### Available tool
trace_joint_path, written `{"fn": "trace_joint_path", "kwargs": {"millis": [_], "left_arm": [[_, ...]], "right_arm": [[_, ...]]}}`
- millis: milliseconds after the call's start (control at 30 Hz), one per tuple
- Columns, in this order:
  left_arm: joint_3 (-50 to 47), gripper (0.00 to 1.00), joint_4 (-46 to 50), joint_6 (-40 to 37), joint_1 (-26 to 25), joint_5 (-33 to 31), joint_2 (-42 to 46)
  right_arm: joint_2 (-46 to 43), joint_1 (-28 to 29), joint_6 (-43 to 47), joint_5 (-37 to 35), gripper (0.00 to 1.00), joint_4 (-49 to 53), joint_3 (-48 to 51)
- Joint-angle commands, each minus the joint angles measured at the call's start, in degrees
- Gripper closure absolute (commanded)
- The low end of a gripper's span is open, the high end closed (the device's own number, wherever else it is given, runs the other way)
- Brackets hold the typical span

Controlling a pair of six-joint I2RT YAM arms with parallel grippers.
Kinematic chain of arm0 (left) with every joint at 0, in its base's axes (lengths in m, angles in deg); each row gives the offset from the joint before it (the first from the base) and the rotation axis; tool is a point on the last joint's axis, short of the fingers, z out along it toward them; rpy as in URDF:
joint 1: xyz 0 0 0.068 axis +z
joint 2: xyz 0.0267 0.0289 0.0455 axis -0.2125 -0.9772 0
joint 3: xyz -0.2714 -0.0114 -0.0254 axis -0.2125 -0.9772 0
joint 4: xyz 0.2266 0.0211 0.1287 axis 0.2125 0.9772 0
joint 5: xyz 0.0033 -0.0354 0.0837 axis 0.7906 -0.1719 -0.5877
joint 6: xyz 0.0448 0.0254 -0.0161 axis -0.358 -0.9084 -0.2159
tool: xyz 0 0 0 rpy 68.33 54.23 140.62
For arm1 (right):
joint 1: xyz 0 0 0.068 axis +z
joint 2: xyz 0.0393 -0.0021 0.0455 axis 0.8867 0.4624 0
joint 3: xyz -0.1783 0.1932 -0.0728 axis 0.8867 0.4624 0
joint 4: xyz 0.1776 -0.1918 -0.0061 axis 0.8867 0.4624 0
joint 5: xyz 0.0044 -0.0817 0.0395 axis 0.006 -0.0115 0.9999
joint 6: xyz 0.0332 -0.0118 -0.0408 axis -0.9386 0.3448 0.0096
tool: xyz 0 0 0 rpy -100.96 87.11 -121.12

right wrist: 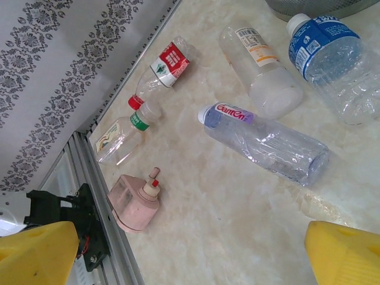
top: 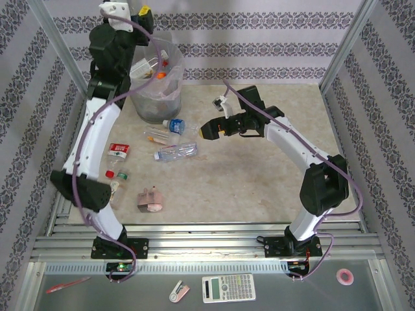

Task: Throw the plastic bottles in the bin

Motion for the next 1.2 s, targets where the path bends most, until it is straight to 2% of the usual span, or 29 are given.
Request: {"fn": "trace_joint_path", "kwargs": {"millis": [0, 67, 167, 233, 400, 567, 800, 933, 1033, 1167], "left_arm": [[9.2, 0.11, 22.1, 7.7, 1.0, 2.6, -10.9], [20.2, 0.0, 30.2, 9.1, 1.0, 1.6, -17.7], [35.5, 0.0, 38.8, 11.6, 1.0, -0.8, -23.6], [39.7, 0.0, 40.3, 13.3, 1.0, -0.5, -23.3], [34.6, 0.0, 39.5, 13.9, -1.9, 0.3, -14.3], [28.7, 0.0, 45.0, 12.5, -7.0, -3.8, -7.4], [26.9, 0.0, 61.9, 28.4, -7.8, -3.1, -4.1], [16.3, 0.0, 66.1, 38.8, -8.1, 2.4, -0.2], [-1.6, 0.0, 58.2, 44.4, -9.4, 5.5, 7.1], [-26.8, 0.0, 46.3, 57.7, -9.3, 8.8, 16.9]], "right_arm": [[0.3, 0.2, 0.5, 0.4, 0.02, 1.4, -1.9], [0.0, 0.1, 0.9, 0.6, 0.02, 2.2, -1.7], [-1.5, 0.2, 1.1, 1.3, 0.02, 2.3, -0.6], [-3.1, 0.1, 1.2, 1.2, 0.02, 1.9, 1.0], [-7.2, 0.0, 0.5, 0.3, 0.02, -0.1, 6.4], [-9.4, 0.1, 0.2, 0.5, 0.02, -0.8, 9.6], [-10.3, 0.4, 1.2, 0.6, 0.02, 0.6, 9.9], [-11.3, 0.6, 1.2, 0.3, 0.02, 0.6, 11.0], [-12.1, 0.8, 1.4, 0.3, 0.02, 0.7, 11.9], [-13.3, 0.8, 1.8, -0.1, 0.02, 1.4, 13.0]]}}
